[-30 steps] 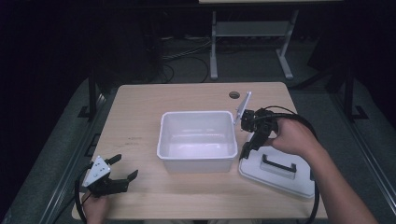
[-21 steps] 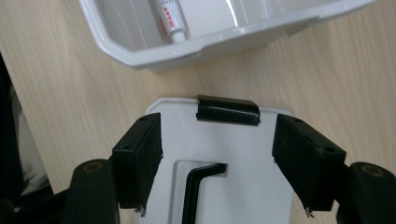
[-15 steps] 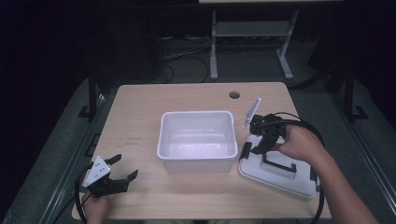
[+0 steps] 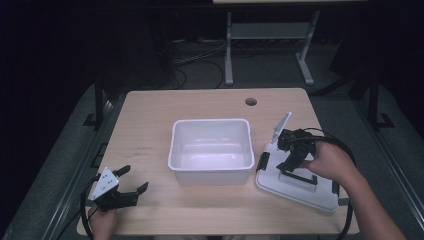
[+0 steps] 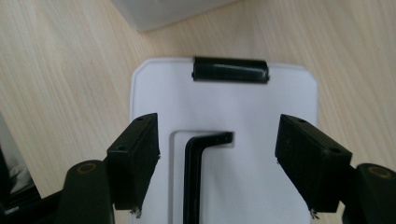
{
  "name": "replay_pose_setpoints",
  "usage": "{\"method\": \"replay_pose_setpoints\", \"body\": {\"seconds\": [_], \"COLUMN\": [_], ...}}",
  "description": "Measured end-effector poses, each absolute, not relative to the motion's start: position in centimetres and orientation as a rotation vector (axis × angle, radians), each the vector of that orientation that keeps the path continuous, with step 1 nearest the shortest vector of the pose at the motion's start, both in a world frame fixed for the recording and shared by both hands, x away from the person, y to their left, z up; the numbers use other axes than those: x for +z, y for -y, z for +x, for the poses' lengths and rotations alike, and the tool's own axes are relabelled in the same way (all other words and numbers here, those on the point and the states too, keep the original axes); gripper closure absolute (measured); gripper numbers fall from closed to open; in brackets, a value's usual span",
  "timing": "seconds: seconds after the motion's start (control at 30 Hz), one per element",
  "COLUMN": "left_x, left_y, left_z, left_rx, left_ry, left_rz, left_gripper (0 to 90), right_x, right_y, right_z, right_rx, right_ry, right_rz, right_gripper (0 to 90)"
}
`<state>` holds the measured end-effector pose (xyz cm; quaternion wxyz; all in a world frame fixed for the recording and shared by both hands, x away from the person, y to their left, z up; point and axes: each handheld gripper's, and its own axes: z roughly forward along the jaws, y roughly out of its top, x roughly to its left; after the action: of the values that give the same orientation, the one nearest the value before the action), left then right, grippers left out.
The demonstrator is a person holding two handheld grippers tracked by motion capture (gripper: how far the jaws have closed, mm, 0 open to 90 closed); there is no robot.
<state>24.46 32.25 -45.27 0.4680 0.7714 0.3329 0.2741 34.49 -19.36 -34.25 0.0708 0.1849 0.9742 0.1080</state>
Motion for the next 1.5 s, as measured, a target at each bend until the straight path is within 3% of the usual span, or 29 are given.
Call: {"method": "replay_pose_setpoints", "body": {"seconds": [0.83,1.5], "left_x": [-45.3,-45.3], "left_y": [-32.2,-32.4], "left_z": [24.5,24.5], "left_rx": [0.674,0.677], "left_ry": [-0.816,-0.825], "left_rz": [1.895,1.891], "left_gripper": [13.6,13.5], "right_x": [-38.1,-40.6], "right_y": [22.7,23.9], "right_z": [32.7,31.9], "right_rx": [0.328,0.268], "right_ry": [-2.93,-2.945], "right_rz": [0.618,0.591], "right_gripper": [32.6,59.1]}}
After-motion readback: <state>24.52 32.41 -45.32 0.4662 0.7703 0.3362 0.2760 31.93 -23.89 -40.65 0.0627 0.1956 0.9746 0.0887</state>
